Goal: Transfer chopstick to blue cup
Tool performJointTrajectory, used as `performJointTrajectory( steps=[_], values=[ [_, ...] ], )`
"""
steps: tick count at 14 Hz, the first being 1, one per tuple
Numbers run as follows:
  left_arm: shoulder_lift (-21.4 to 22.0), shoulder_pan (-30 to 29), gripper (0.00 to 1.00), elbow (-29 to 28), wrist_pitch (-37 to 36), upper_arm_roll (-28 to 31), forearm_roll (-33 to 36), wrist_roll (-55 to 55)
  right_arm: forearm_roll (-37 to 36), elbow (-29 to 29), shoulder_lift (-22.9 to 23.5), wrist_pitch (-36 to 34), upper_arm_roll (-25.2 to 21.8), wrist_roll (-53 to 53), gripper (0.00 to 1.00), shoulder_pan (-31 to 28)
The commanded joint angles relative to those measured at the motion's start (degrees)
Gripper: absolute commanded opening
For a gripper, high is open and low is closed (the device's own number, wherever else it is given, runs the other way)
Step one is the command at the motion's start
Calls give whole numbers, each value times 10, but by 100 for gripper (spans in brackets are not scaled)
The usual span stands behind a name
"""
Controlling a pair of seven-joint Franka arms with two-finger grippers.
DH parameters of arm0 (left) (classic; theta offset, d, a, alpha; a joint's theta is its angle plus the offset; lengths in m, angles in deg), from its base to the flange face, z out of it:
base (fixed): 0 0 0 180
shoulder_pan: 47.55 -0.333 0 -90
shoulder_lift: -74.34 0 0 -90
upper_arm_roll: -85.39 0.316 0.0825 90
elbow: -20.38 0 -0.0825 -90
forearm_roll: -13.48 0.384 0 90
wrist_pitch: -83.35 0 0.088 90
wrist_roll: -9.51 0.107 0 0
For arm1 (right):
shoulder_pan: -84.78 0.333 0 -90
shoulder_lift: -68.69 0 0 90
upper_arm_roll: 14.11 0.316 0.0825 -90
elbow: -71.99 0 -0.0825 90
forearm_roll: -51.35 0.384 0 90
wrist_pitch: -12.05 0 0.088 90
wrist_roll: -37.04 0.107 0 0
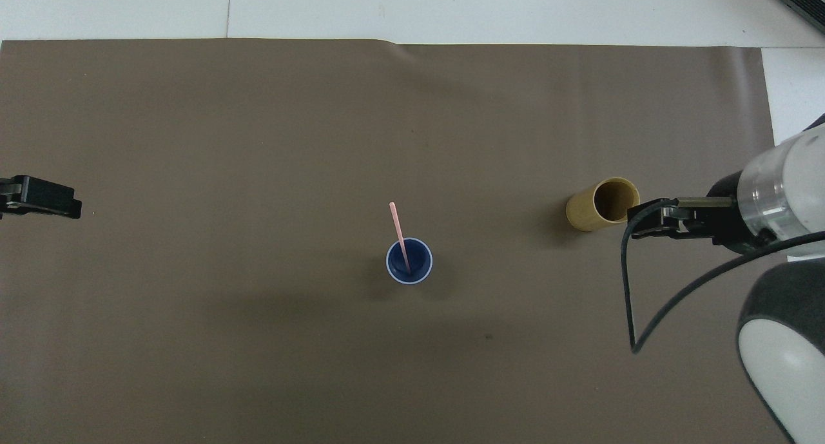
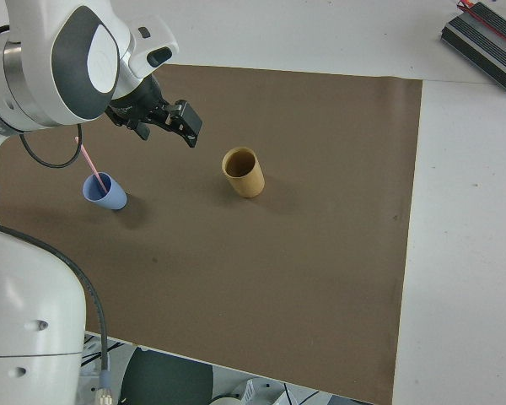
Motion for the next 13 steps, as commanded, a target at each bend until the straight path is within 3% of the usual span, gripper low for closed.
performJointTrajectory(
  steps=[1, 5, 13],
  values=[
    [11, -3, 100, -7, -6, 0, -2, -6, 16, 21, -14, 26, 1, -22, 100, -13],
    [11, -3, 100, -7, -6, 0, -2, -6, 7, -41, 27, 22, -7, -36, 100, -23],
    [11, -3, 100, -7, -6, -1, -2, -6, 16, -37, 26, 21, -7, -37, 100, -20]
  ],
)
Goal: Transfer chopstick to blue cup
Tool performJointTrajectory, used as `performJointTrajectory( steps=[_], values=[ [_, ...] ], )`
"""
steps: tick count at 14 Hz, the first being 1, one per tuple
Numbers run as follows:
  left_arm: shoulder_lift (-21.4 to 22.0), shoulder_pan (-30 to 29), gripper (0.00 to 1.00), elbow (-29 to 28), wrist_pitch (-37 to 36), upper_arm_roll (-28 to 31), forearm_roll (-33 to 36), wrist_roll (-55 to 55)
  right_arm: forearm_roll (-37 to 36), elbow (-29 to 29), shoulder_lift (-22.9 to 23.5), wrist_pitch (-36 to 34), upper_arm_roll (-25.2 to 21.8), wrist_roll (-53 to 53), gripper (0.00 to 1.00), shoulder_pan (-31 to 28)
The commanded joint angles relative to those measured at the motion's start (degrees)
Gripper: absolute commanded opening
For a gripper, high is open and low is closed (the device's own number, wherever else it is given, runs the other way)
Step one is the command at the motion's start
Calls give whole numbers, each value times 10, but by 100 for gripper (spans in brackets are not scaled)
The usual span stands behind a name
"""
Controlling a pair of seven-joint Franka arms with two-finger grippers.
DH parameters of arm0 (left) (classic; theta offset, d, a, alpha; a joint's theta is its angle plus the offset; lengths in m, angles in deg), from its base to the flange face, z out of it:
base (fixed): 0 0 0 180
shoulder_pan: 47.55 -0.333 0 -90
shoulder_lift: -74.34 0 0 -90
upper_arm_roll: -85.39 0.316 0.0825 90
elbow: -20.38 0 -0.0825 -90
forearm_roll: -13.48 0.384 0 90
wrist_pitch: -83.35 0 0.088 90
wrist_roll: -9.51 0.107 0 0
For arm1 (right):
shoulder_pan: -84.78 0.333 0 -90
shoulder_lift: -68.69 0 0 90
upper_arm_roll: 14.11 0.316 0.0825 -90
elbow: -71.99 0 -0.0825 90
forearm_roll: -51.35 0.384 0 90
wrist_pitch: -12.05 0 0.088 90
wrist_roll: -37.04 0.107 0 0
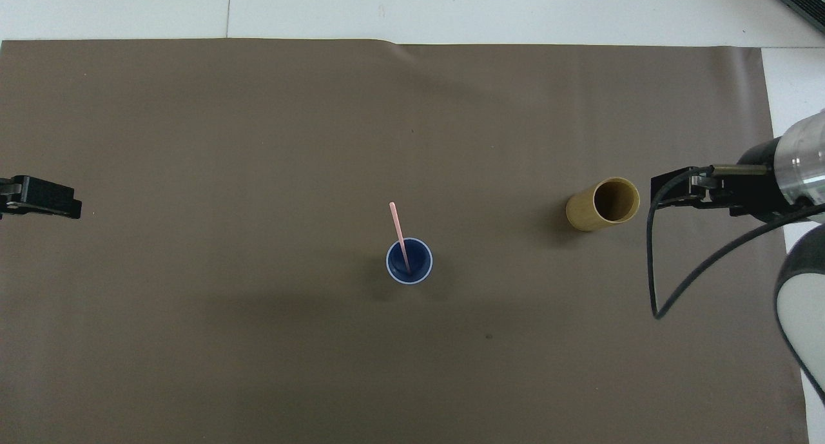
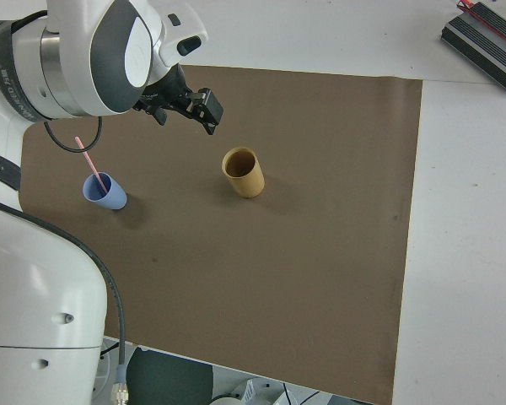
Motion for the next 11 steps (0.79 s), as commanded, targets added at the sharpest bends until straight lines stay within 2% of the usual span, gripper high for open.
performJointTrajectory(
  steps=[1, 11],
  values=[
    [11, -3, 100, -7, -6, -1, -2, -5, 14, 10, -10, -5, 4, -16, 100, -5],
    [11, -3, 100, -7, -6, 0, -2, -5, 14, 12, -11, -3, 4, -43, 100, -6]
  ],
)
